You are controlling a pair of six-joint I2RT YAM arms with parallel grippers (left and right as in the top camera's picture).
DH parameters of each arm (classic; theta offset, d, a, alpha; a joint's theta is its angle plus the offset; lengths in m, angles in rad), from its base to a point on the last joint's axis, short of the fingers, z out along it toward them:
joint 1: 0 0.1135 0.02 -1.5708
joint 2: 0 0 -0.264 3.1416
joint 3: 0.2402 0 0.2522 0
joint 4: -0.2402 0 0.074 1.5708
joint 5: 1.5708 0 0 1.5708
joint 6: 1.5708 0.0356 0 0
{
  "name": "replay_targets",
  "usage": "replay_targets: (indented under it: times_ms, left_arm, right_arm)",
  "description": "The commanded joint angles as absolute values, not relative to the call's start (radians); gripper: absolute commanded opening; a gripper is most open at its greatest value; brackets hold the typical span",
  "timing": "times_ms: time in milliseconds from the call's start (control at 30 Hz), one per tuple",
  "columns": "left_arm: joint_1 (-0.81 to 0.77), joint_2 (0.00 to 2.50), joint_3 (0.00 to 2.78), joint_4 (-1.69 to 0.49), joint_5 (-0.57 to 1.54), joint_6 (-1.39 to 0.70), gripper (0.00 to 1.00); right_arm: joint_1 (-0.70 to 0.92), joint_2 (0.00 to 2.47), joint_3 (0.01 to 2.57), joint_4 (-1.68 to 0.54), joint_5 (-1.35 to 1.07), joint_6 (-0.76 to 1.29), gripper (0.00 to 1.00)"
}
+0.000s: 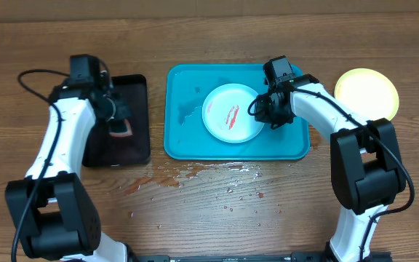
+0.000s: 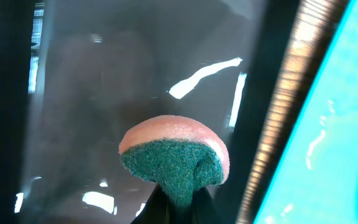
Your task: Clean dirty plates on tray and stack at the side
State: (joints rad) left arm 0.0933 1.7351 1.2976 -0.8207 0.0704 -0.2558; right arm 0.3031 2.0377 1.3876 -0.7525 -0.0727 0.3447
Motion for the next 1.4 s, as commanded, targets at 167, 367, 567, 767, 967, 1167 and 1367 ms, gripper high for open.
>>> replay_targets:
  times_ms: [167,367,567,767,967,1167,1367]
  left_arm:
    - [-0.129,1.688,1.353,-0.735,0.076,-0.375,0.04]
    - [-0.259,1.733,1.353,-0.655,0.078,-0.454,0.04]
    - [-0.356,1.799,1.353,-0.575,0.080,-0.504,0.04]
    - [-0.416,1.889,1.353,-0.507,0.105,-0.538,0.04]
    - [-0.433,1.969,1.353,-0.451,0.101,-0.539,0.04]
    - [-0.433,2.041,1.353,-0.398,0.101,-0.527,0.04]
    - [-0.433,2.069,1.353,-0.324,0.097,-0.525,0.04]
  right_arm:
    - [0.372,2.071,1.382,-0.752,-0.091,0.482,0.04]
    - [0.412,2.071,1.382,-0.710,-0.123,0.559,0.04]
    - [0.420,2.071,1.382,-0.674,-0.172,0.641,0.04]
    - [0.420,2.071,1.382,-0.660,-0.189,0.682,0.04]
    - [0.420,2.071,1.382,-0.654,-0.189,0.682,0.04]
    - [0.420,2.071,1.382,-0.651,-0.189,0.681,0.04]
    - [0.420,2.071,1.382,-0.653,-0.189,0.681,0.04]
